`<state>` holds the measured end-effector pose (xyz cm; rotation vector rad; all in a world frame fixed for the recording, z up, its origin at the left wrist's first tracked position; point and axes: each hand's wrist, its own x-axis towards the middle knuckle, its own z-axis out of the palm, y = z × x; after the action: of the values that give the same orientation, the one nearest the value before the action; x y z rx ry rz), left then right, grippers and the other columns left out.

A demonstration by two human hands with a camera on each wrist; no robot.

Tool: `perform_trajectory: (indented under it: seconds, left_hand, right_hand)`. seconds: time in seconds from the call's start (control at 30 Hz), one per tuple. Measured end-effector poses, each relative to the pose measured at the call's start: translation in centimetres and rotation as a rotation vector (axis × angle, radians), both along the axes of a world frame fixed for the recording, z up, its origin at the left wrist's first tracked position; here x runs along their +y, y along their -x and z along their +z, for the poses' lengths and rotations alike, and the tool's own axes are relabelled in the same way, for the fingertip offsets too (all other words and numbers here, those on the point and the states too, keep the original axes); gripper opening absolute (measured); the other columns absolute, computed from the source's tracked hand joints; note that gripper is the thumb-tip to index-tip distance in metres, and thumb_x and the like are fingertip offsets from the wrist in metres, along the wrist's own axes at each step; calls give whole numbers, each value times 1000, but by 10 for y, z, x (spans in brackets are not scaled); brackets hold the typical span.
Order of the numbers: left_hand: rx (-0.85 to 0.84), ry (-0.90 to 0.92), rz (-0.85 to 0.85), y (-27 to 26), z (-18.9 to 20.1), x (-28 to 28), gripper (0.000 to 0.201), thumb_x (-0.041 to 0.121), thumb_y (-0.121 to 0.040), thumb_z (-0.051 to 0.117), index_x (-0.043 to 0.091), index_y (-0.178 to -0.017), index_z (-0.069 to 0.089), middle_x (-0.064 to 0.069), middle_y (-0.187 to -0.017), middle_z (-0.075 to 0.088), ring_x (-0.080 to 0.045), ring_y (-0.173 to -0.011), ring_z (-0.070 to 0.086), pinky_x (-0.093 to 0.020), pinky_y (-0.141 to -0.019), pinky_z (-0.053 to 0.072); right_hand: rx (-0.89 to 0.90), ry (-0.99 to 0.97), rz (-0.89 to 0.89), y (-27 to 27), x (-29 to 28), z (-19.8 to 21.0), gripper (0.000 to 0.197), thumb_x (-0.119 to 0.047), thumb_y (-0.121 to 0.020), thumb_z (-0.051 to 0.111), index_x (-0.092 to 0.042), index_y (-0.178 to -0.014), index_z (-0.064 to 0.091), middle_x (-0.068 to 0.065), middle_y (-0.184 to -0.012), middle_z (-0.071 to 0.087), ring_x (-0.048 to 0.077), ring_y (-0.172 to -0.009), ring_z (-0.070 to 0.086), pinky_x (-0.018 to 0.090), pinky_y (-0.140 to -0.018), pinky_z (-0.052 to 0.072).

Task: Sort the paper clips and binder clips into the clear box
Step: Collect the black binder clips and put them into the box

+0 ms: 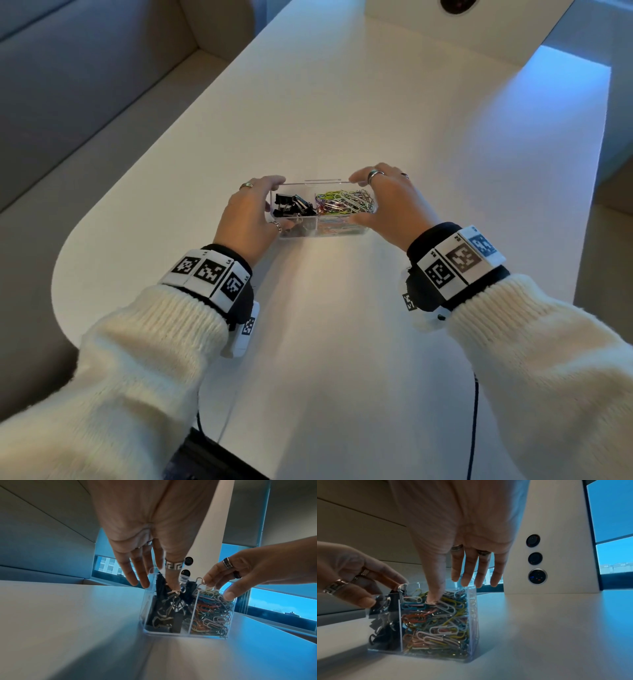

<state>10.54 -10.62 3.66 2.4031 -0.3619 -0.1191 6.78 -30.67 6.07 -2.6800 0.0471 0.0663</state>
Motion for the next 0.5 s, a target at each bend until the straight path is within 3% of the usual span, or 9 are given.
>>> perform_trajectory:
  seconds: [0.17, 0.37, 0.5]
  left_hand:
    - [-18, 18, -89, -1, 0, -28, 53, 8, -77, 70, 10, -126, 52, -8, -128, 52, -25, -100, 59, -32, -94, 43]
    - [30, -88, -103, 3, 6, -48, 49, 14, -80, 67, 15, -128, 53, -5, -123, 53, -25, -102, 58, -36, -90, 44]
    - [15, -267, -91, 2, 18, -48, 46, 24, -84, 64, 25, -128, 51, 3, -127, 51, -19, -111, 54, -35, -95, 36]
  right_hand:
    - [-8, 100, -83, 12, -21, 8, 51, -21, -74, 74, -12, -120, 55, 3, -121, 52, 22, -114, 43, 35, -96, 39]
    - [50, 247, -117, 20, -31, 19, 52, -26, -75, 72, -19, -123, 54, -4, -121, 53, 19, -114, 45, 36, -94, 35]
    - [80, 259, -130, 21, -23, 25, 49, -22, -78, 70, -17, -124, 54, -3, -122, 53, 20, -115, 46, 35, -96, 34]
